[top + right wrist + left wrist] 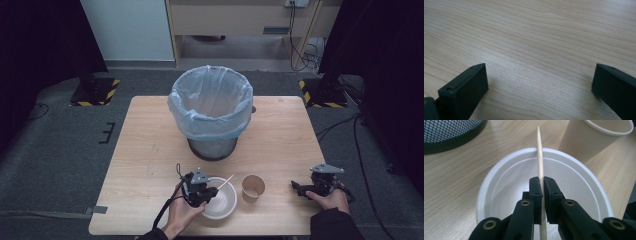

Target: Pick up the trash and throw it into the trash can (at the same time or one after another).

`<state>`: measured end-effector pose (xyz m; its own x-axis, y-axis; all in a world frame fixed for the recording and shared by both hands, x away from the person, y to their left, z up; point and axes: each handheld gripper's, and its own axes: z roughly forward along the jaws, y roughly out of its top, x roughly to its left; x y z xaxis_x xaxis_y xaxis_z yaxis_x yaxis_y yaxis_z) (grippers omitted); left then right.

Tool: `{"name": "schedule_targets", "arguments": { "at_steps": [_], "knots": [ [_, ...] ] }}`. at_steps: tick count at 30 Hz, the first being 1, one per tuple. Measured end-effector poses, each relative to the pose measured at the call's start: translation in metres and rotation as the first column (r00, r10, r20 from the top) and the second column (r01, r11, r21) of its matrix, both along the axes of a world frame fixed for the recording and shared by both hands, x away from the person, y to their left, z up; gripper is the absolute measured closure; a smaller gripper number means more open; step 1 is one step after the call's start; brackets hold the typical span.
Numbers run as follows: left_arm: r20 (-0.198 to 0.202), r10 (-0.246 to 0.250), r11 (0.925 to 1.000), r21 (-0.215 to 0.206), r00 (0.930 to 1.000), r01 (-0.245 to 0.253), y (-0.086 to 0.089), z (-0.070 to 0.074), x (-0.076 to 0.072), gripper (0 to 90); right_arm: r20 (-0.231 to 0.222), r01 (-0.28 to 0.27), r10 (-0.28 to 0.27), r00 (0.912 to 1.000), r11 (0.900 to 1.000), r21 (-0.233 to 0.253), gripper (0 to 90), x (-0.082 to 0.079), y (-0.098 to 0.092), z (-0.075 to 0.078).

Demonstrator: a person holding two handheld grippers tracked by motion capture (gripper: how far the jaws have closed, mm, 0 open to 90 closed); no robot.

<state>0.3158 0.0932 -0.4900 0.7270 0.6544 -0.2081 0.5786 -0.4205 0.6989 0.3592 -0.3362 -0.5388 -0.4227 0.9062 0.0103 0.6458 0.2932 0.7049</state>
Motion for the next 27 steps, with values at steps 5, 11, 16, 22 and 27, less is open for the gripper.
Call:
{"name": "schedule_targets", "arguments": {
  "at_steps": [5, 11, 16, 22, 27],
  "knots": [
    [0.019, 0.009, 0.9994, -0.035, 0.9998, -0.008, 0.004, 0.009, 0.000, 85.2, 0.000, 0.000, 0.000, 1.0000, 1.000, 0.000, 0.7, 0.000, 0.000, 0.000],
    [0.069, 0.031, 0.9947, -0.100, 0.9971, -0.024, 0.017, 0.030, -0.001, 85.2, 0.000, 0.000, 0.000, 1.0000, 1.000, 0.000, 0.7, 0.000, 0.000, 0.000],
    [0.105, 0.053, 0.9883, -0.148, 0.9930, -0.038, 0.027, 0.046, -0.001, 85.2, 0.000, 0.000, 0.000, 1.0000, 1.000, 0.000, 0.7, 0.000, 0.000, 0.000],
    [0.144, 0.075, 0.9790, -0.199, 0.9867, -0.045, 0.035, 0.062, -0.002, 85.2, 0.000, 0.000, 0.000, 1.0000, 1.000, 0.000, 0.7, 0.000, 0.000, 0.000],
    [0.192, 0.101, 0.9676, -0.247, 0.9762, -0.051, 0.044, 0.081, -0.003, 85.2, 0.000, 0.000, 0.000, 1.0000, 1.000, 0.000, 0.7, 0.000, 0.000, 0.000]
  ]
}}
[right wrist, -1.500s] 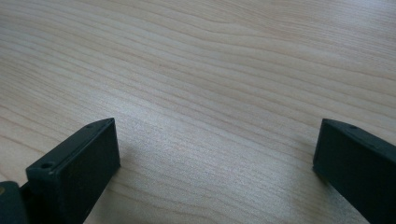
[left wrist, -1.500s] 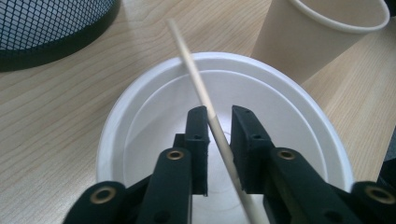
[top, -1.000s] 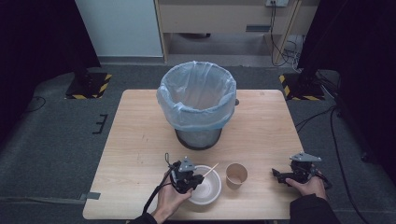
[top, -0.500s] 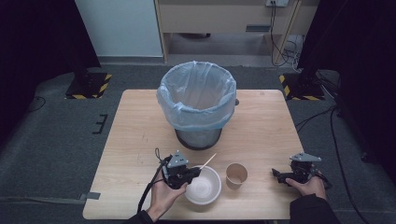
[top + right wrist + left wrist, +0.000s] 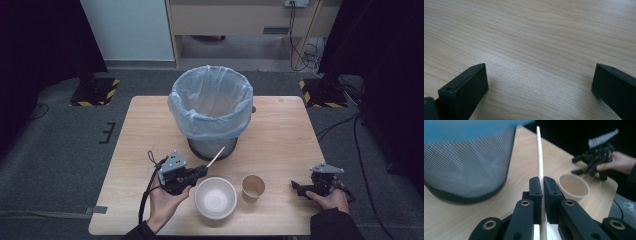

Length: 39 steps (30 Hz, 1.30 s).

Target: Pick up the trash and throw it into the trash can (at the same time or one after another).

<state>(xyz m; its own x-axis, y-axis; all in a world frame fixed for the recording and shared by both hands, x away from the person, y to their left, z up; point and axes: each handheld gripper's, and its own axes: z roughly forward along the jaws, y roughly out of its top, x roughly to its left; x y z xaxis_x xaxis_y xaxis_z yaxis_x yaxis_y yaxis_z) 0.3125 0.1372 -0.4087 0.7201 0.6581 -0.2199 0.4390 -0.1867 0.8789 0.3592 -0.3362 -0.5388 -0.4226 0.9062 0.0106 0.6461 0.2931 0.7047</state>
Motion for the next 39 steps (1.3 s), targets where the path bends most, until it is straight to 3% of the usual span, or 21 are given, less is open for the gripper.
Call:
{"name": "schedule_targets", "arguments": {
  "at_steps": [7, 9, 15, 19, 23, 24, 27, 28, 39],
  "knots": [
    [0.074, 0.034, 0.9978, -0.060, 0.9967, -0.029, 0.013, 0.025, -0.002, 85.2, 0.001, 0.000, 0.000, 1.0000, 1.000, -0.001, 0.7, 0.000, 0.000, 0.000],
    [0.080, 0.035, 0.9974, -0.066, 0.9962, -0.030, 0.015, 0.028, -0.002, 85.3, 0.002, 0.000, 0.000, 1.0000, 1.000, -0.001, 0.7, 0.000, 0.000, 0.000],
    [0.150, 0.050, 0.9928, -0.115, 0.9873, -0.033, 0.023, 0.052, -0.005, 85.3, 0.001, 0.000, 0.000, 1.0000, 1.000, 0.000, 0.8, 0.000, 0.000, 0.000],
    [0.169, 0.063, 0.9896, -0.138, 0.9837, -0.039, 0.024, 0.061, 0.000, 85.3, 0.000, 0.000, 0.000, 1.0000, 1.000, 0.001, 0.8, 0.000, 0.000, 0.000],
    [0.199, 0.072, 0.9888, -0.143, 0.9773, -0.044, 0.023, 0.074, 0.007, 85.2, 0.001, 0.000, 0.000, 1.0000, 1.000, 0.001, 0.8, 0.000, 0.000, 0.000],
    [0.220, 0.084, 0.9882, -0.144, 0.9719, -0.053, 0.023, 0.081, 0.012, 85.2, 0.001, -0.001, 0.001, 1.0000, 1.000, 0.000, 0.8, 0.000, 0.000, 0.000],
    [0.231, 0.095, 0.9857, -0.157, 0.9682, -0.059, 0.024, 0.088, 0.016, 85.2, 0.001, 0.000, 0.000, 1.0000, 1.000, 0.001, 0.8, 0.000, 0.000, 0.000],
    [0.244, 0.108, 0.9842, -0.163, 0.9638, -0.068, 0.024, 0.094, 0.020, 85.2, 0.001, 0.000, 0.000, 1.0000, 1.000, 0.000, 0.8, 0.000, 0.000, 0.000],
    [0.283, 0.148, 0.9771, -0.190, 0.9475, -0.096, 0.023, 0.122, 0.045, 85.3, 0.001, 0.002, -0.002, 1.0000, 1.000, 0.000, 0.8, 0.000, 0.000, 0.000]
  ]
}}
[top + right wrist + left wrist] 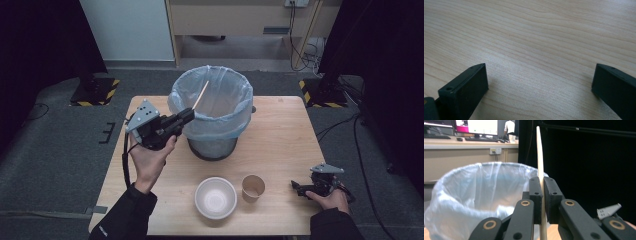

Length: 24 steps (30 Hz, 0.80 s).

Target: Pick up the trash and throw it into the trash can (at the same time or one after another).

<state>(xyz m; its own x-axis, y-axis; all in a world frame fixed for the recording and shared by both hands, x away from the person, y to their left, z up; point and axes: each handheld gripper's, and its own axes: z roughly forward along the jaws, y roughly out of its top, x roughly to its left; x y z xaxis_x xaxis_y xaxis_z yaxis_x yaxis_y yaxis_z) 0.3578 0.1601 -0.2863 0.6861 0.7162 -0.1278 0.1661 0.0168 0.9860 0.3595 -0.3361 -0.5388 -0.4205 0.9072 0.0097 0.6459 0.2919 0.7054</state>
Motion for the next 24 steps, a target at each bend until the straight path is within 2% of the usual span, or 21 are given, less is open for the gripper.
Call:
{"name": "schedule_targets", "arguments": {
  "at_steps": [10, 13, 24],
  "knots": [
    [0.036, 0.034, 0.9992, -0.020, 0.9988, -0.033, -0.008, 0.023, 0.023, 85.3, 0.000, 0.001, -0.001, 1.0000, 1.000, 0.001, 0.8, 0.000, 0.000, 0.000],
    [0.044, 0.041, 0.9991, -0.013, 0.9982, -0.041, -0.010, 0.028, 0.027, 85.2, -0.001, 0.001, -0.001, 1.0000, 1.000, 0.001, 0.8, 0.000, 0.000, 0.000],
    [0.057, 0.062, 0.9976, -0.033, 0.9965, -0.060, -0.018, 0.040, 0.044, 85.3, 0.002, -0.001, 0.001, 1.0000, 1.000, 0.000, 0.8, 0.000, 0.000, 0.000]
  ]
}}
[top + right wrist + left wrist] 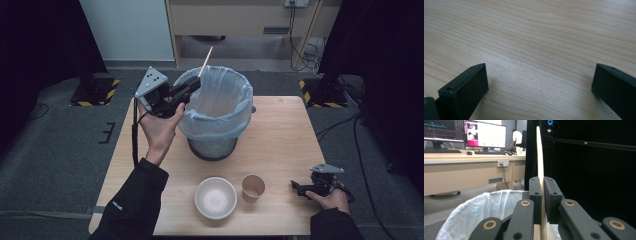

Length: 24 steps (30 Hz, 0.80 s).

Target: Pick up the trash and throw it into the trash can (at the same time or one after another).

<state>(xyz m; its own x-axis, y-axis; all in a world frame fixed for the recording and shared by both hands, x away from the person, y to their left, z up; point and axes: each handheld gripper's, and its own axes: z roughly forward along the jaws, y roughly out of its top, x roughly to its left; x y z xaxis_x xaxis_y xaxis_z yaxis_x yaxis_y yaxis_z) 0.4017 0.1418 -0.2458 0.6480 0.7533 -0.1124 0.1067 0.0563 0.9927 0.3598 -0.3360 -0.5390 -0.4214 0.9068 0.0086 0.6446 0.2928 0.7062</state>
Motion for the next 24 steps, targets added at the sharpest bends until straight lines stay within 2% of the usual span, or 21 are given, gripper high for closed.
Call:
{"name": "schedule_targets", "arguments": {
  "at_steps": [6, 16, 18, 21, 24],
  "knots": [
    [0.009, 0.005, 1.0000, -0.005, 0.9999, -0.005, -0.005, 0.007, 0.009, 85.2, -0.001, 0.001, -0.001, 1.0000, 1.000, 0.003, 0.8, 0.000, 0.000, 0.000],
    [0.017, 0.015, 0.9998, 0.016, 0.9997, -0.015, -0.016, 0.014, 0.028, 85.2, 0.002, 0.001, -0.001, 1.0000, 1.000, 0.001, 0.8, 0.000, 0.000, 0.000],
    [0.014, 0.024, 0.9991, 0.034, 0.9996, -0.025, -0.018, 0.015, 0.033, 85.3, 0.004, 0.000, 0.000, 1.0000, 1.000, 0.001, 0.8, 0.000, 0.000, 0.000],
    [0.013, 0.029, 0.9991, 0.030, 0.9995, -0.030, -0.019, 0.016, 0.042, 85.3, 0.005, -0.003, 0.003, 1.0000, 1.000, -0.001, 0.8, 0.001, 0.000, 0.000],
    [0.020, 0.047, 0.9978, 0.046, 0.9987, -0.048, -0.020, 0.015, 0.051, 85.2, 0.005, -0.003, 0.003, 1.0000, 1.000, -0.001, 0.8, 0.001, 0.000, 0.000]
  ]
}}
